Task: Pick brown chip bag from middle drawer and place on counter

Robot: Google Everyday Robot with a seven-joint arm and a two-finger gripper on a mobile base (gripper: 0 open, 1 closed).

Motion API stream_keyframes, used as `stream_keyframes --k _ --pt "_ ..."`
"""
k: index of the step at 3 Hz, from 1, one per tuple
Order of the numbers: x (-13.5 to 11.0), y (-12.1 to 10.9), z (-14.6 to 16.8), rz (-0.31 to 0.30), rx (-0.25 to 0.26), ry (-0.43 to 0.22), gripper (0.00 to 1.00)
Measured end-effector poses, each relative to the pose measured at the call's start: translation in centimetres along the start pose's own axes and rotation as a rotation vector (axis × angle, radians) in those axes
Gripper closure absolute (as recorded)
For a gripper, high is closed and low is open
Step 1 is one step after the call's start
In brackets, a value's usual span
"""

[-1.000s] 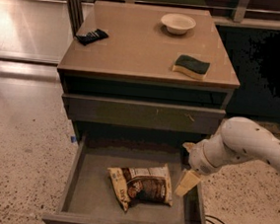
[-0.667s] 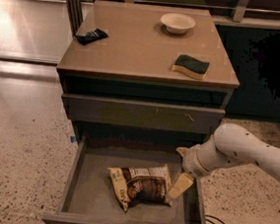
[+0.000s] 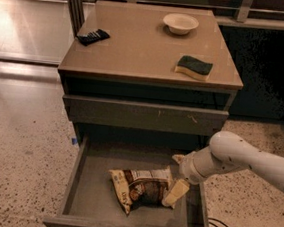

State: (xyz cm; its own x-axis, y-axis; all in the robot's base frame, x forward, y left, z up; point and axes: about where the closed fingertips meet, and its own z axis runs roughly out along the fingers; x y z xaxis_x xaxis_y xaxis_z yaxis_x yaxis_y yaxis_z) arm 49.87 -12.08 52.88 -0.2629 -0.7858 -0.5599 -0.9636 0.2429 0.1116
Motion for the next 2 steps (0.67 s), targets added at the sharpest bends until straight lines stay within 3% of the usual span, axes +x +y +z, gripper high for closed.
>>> stream_keyframes --k 1,2 --pt "0.1 -0.5 2.3 -0.014 -0.024 -0.012 0.0" --pt "0.9 -1.0 4.9 -0.005 -0.001 0.015 0.0"
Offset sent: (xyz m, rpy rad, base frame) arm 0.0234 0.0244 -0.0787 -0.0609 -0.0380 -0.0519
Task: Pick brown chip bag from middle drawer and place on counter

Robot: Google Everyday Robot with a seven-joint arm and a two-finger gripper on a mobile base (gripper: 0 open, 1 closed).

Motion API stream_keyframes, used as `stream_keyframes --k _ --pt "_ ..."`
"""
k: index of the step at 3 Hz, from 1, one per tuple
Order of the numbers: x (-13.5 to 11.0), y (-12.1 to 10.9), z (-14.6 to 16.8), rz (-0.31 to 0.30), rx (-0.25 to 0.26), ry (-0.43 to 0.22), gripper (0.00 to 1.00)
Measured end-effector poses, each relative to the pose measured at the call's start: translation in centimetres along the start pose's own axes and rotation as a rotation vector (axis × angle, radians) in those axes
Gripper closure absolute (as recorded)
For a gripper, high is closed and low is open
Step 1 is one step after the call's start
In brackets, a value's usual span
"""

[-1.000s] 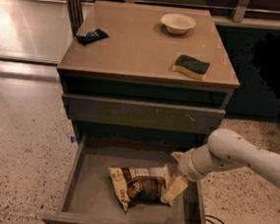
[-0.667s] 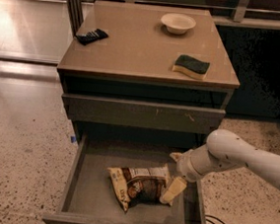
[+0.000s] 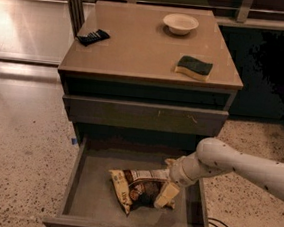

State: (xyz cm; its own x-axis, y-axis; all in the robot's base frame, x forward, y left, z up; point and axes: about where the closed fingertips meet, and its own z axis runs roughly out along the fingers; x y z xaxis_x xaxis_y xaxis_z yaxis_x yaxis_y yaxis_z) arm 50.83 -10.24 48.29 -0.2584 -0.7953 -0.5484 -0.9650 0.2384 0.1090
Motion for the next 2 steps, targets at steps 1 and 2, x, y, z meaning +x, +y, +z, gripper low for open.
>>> stream_keyframes --k 1,2 --pt "1.0 -0.8 2.4 0.034 0.058 0.021 0.0" --pt "1.6 -1.5 4.9 0.031 0.111 0.05 0.0"
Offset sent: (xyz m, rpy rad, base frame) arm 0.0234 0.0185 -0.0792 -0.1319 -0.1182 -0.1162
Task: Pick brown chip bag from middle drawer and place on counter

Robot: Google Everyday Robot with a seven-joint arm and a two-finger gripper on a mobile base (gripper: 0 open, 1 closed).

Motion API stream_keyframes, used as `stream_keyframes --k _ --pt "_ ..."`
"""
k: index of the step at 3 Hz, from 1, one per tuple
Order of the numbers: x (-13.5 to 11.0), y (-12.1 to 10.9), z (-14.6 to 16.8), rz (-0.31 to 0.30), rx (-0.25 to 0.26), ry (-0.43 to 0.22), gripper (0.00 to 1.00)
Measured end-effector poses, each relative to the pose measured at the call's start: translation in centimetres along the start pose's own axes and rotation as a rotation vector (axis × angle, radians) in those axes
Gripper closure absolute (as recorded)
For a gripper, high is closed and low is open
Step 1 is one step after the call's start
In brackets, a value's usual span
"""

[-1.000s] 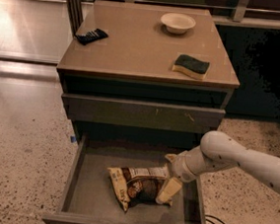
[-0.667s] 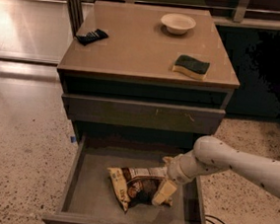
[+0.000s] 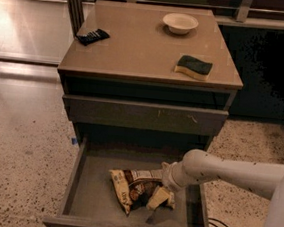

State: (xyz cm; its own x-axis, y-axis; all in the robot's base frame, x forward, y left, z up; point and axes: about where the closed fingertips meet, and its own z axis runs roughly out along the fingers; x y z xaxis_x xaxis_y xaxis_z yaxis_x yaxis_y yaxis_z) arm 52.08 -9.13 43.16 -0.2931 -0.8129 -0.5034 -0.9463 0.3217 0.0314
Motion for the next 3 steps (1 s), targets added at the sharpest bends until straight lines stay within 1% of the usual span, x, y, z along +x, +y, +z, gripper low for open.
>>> stream_keyframes --k 1,2,3 --pt "-0.2 0.0 2.8 -0.016 -0.012 -0.008 0.0" --pt "-0.4 0.1 4.7 -0.036 -0.039 -0.015 0.0" --pt "-0.4 0.1 4.7 -0.035 -0.039 -0.015 0.19"
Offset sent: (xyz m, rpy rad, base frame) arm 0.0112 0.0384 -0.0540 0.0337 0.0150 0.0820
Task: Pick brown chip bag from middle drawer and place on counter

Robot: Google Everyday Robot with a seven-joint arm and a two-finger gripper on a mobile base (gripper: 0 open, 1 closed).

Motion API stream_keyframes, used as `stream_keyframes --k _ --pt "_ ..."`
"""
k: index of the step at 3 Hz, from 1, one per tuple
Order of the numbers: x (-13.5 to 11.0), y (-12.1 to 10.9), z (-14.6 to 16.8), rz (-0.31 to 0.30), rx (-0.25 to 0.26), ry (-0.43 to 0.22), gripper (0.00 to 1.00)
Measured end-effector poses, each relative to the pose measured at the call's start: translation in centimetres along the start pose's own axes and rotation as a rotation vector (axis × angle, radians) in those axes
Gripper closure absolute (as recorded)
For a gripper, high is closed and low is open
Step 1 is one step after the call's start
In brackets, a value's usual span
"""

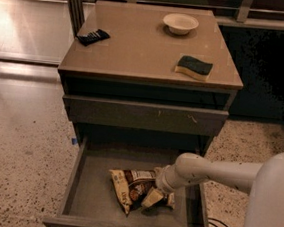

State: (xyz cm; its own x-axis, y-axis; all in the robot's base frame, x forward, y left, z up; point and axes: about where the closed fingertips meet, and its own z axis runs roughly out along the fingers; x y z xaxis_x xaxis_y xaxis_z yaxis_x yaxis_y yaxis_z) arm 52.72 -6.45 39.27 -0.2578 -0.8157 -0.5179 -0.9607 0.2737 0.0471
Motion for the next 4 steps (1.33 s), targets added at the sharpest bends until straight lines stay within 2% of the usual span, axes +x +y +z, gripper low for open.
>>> stream_keyframes --k 2,3,4 --pt "0.0 0.0 0.0 0.0 0.0 0.0 0.65" --pt "-0.3 0.3 0.2 -0.012 -0.002 0.024 0.89" --pt "-1.9 1.1 -1.2 -0.049 -0.012 -0.014 1.0"
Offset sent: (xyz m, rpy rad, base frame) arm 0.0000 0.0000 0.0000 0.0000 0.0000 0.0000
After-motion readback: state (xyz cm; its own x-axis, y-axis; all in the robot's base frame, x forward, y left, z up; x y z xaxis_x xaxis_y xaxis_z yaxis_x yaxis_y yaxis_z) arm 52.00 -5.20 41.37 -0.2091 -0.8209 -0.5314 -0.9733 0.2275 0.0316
